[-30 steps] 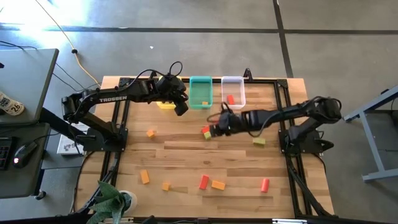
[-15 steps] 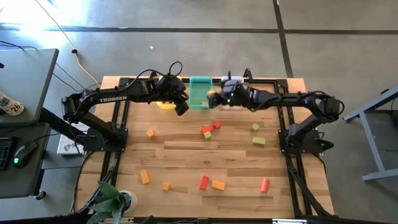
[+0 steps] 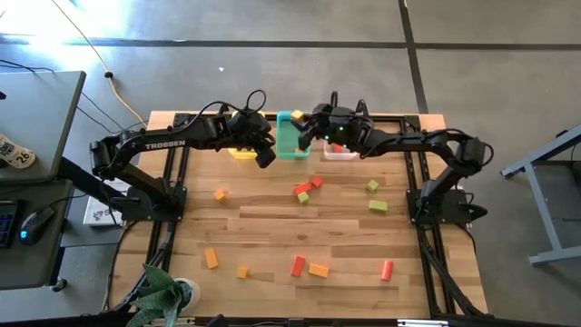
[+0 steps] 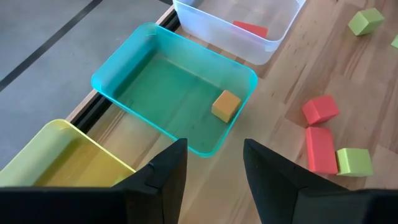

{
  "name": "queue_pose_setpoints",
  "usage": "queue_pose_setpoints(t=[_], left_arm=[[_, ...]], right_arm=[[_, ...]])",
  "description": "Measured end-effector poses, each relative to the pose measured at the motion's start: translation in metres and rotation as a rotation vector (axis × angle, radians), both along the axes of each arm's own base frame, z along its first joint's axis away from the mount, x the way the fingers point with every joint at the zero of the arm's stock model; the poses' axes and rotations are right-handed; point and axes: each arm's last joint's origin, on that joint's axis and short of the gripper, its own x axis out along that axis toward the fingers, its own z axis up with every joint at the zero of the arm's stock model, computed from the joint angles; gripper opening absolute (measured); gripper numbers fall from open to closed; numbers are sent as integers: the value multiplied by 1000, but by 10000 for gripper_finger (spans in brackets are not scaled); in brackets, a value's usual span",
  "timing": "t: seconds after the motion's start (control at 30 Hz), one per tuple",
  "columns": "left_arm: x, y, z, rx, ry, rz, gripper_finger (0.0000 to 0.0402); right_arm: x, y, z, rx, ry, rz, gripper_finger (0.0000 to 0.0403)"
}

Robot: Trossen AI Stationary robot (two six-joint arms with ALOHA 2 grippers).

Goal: Sort & place blocks by color
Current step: Put the yellow block into the blue bin

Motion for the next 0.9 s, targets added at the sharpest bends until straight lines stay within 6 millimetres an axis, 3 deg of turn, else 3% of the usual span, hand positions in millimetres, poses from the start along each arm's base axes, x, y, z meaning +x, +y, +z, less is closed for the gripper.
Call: queue_pose_setpoints(t=[0.53,0.9], left_arm=[[0,1,0,15,8,16,145],[0,1,0,14,8,15,145]], right_arm=[[11,-8,-69,273,216,-27,105],[11,-8,-87,355,268,-59,105]])
